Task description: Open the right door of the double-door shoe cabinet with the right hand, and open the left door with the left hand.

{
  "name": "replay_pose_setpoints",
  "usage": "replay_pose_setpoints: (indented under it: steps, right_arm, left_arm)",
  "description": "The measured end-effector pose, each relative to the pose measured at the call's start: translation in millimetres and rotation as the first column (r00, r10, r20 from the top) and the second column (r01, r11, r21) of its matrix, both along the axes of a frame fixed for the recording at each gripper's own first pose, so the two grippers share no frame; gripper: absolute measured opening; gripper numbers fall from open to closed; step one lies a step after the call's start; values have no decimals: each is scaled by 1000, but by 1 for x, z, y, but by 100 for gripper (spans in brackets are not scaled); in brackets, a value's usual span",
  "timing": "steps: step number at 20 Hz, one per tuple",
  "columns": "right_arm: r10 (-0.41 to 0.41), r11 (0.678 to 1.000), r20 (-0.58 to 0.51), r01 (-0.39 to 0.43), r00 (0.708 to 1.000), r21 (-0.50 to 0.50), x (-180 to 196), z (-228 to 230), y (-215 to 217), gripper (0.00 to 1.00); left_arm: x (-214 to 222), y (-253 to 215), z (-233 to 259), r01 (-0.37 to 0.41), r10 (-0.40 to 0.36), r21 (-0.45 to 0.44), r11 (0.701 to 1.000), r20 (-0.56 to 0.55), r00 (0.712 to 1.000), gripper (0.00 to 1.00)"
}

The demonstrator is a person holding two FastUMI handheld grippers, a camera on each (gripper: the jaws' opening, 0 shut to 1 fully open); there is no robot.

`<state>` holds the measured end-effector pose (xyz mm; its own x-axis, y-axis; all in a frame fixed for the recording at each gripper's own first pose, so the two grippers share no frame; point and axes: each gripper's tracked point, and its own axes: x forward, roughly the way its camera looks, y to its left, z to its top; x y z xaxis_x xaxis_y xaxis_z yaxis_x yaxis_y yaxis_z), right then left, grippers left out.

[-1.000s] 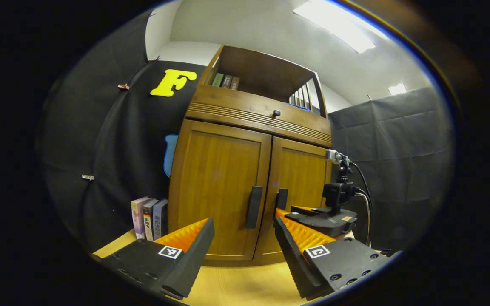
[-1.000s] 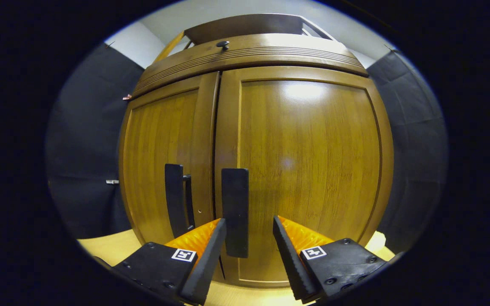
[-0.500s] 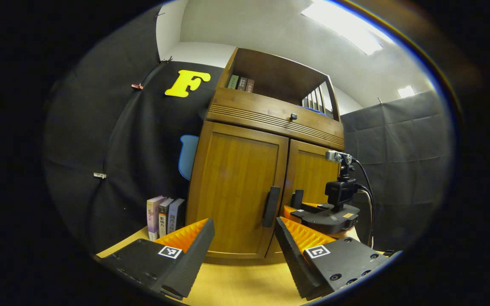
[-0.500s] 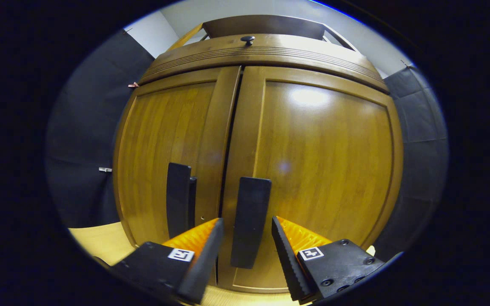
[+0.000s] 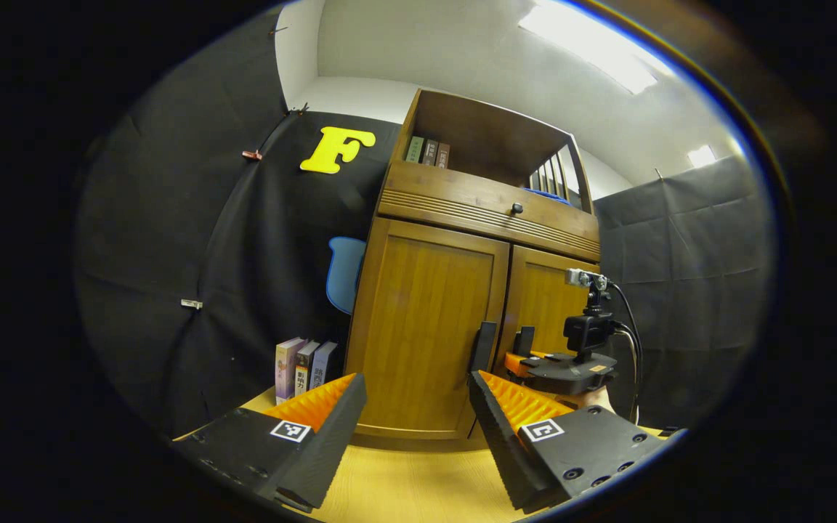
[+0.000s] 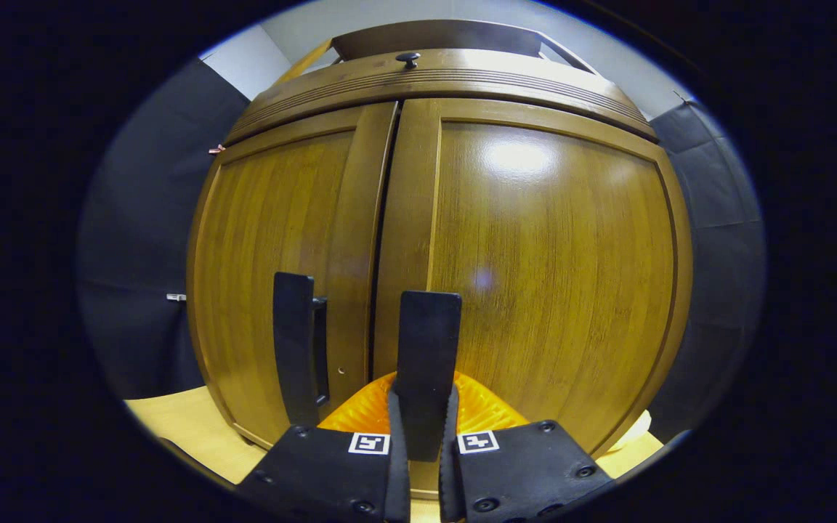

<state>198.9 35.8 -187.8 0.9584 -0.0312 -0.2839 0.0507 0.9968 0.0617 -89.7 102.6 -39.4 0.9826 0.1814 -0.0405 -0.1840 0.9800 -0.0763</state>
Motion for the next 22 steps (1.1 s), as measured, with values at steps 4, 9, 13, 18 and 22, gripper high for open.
replay_pose_setpoints:
  steps: [4,9,13,18,22]
  right_arm:
    - [93,995,1,-93,996,44,-40,17,4,15]
    - [181,980,-3,-180,984,87,-103,39,-11,14]
    - [190,975,5,-190,982,116,-146,53,-37,19]
    - [173,977,1,-171,985,124,-182,65,-69,15]
    - [129,986,-11,-127,992,107,-204,69,-100,18]
  left_arm:
    - [0,-13,9,12,-12,5,1000,27,1000,89]
    - [14,-49,5,77,-77,-14,997,16,997,89]
    - [27,-81,0,134,-134,-18,991,2,991,89]
    - [45,-122,-10,213,-213,-27,977,-9,977,89]
    - [60,-145,-22,252,-253,-47,967,-28,967,90]
